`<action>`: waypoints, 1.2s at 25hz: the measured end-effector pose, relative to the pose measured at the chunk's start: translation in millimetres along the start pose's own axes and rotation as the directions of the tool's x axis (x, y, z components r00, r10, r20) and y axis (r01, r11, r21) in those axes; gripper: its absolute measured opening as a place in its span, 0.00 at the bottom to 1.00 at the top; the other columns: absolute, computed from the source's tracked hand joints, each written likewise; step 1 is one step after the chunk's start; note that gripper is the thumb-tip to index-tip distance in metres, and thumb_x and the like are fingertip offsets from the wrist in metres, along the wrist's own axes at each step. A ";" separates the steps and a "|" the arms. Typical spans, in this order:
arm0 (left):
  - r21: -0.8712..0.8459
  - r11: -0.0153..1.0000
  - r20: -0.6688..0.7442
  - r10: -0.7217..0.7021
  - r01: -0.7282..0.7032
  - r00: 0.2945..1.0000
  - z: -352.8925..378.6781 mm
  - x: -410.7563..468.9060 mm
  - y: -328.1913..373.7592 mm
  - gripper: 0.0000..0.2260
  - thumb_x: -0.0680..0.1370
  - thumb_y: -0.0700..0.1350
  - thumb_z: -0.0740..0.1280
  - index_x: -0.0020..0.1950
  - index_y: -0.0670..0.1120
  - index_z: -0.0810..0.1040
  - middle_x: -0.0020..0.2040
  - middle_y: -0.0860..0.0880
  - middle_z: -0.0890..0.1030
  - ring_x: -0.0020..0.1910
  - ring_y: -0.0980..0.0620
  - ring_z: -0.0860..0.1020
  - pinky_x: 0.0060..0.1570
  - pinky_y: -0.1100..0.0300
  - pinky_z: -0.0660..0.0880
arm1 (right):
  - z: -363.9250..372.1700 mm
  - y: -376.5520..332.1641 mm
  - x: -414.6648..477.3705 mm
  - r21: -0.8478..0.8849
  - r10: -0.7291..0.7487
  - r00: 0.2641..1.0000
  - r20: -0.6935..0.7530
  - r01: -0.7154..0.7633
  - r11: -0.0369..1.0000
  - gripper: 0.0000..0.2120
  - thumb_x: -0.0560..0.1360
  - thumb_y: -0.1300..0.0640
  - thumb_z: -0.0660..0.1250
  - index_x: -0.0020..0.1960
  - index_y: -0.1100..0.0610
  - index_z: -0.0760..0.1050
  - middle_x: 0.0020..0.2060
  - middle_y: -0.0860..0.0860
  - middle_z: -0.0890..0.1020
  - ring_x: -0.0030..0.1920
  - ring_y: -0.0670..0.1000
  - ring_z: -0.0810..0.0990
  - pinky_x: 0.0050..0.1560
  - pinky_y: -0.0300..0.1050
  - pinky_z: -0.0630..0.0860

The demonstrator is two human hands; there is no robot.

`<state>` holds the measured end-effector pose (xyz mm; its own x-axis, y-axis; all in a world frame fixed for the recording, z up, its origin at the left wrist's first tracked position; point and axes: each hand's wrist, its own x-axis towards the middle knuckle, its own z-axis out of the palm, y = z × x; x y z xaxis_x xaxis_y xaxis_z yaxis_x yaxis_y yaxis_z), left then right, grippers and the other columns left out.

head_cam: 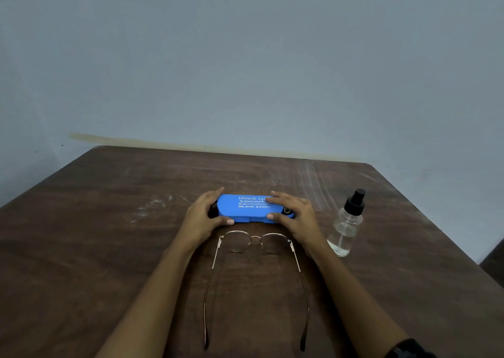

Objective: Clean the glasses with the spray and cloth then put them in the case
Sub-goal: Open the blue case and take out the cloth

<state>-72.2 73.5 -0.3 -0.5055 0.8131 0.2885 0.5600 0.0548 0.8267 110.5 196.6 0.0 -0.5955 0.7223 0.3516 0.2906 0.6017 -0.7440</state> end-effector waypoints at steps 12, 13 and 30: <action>0.110 0.993 -0.020 -0.031 0.033 0.999 6.2 7.9 -6.0 0.30 0.73 0.46 0.69 0.72 0.47 0.62 0.70 0.43 0.69 0.68 0.47 0.67 0.64 0.59 0.64 | 11.1 8.9 18.9 -0.283 -0.380 0.925 0.029 0.372 0.884 0.16 0.69 0.57 0.72 0.56 0.54 0.79 0.58 0.52 0.81 0.59 0.52 0.78 0.64 0.55 0.68; 0.116 0.993 -0.013 -0.031 0.032 0.999 6.5 7.4 -5.7 0.30 0.73 0.47 0.69 0.72 0.47 0.61 0.70 0.43 0.69 0.69 0.47 0.67 0.65 0.58 0.63 | 9.8 9.2 19.6 -0.304 -0.409 0.912 0.033 0.399 0.865 0.16 0.68 0.57 0.73 0.56 0.55 0.79 0.57 0.53 0.81 0.58 0.53 0.79 0.62 0.54 0.71; 0.124 0.991 0.023 -0.062 0.059 0.998 6.3 10.8 -5.2 0.28 0.75 0.46 0.66 0.73 0.45 0.59 0.72 0.43 0.66 0.70 0.47 0.64 0.65 0.59 0.61 | 11.6 1.4 26.9 -0.551 -0.713 0.698 0.064 0.620 0.558 0.14 0.59 0.64 0.78 0.44 0.65 0.82 0.41 0.58 0.86 0.40 0.54 0.85 0.39 0.45 0.81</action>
<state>-76.4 85.6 -4.5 -0.5242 0.8213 0.2252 0.6060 0.1739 0.7762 86.2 213.0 1.8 -0.6711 0.0532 0.7394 0.2055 0.9717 0.1167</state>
